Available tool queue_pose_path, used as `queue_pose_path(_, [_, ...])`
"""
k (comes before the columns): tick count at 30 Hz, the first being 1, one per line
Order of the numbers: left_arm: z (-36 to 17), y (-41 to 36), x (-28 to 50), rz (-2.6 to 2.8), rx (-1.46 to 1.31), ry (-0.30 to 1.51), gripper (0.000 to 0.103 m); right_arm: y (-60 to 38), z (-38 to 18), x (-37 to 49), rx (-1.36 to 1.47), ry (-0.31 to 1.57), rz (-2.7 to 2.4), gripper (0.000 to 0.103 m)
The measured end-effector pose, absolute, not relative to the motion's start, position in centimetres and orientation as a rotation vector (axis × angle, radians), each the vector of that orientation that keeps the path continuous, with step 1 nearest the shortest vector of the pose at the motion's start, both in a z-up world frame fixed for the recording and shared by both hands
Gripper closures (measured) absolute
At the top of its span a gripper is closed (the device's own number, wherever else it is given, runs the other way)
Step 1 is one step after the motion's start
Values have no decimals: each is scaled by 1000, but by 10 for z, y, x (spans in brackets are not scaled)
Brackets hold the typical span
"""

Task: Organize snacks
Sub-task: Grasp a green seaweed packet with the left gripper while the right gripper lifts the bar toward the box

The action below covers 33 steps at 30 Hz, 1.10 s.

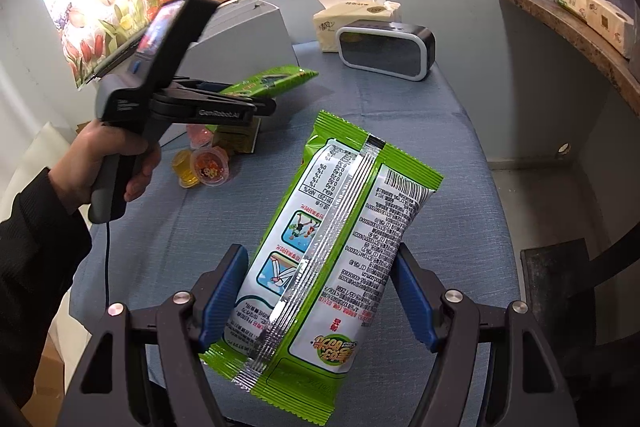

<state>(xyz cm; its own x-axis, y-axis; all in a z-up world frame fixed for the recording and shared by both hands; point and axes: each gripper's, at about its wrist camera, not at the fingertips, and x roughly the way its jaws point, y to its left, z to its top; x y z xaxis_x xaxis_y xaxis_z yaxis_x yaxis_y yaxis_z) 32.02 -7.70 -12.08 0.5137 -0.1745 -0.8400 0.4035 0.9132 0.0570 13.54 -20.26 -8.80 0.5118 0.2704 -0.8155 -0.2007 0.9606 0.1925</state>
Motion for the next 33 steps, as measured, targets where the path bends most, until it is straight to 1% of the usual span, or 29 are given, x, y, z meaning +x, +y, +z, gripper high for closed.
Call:
queue_pose_path(8, [-68, -51, 261, -341, 130, 847, 31, -206, -83, 131, 82, 963, 301, 26])
queue_pose_path(12, [-40, -28, 212, -268, 24, 788, 31, -200, -75, 131, 81, 939, 328, 26])
queue_pose_path(17, [-25, 4, 152, -191, -99, 758, 30, -178, -61, 135, 49, 897, 378, 26])
queue_pose_path(22, [-23, 38, 112, -120, -180, 750, 30, -145, -53, 142, 8, 879, 433, 26])
queue_pose_path(27, [-19, 68, 97, -51, -191, 728, 29, -114, -50, 150, -16, 859, 479, 26])
queue_pose_path(33, [-11, 97, 118, -29, -221, 696, 30, -83, -42, 180, -23, 839, 525, 26])
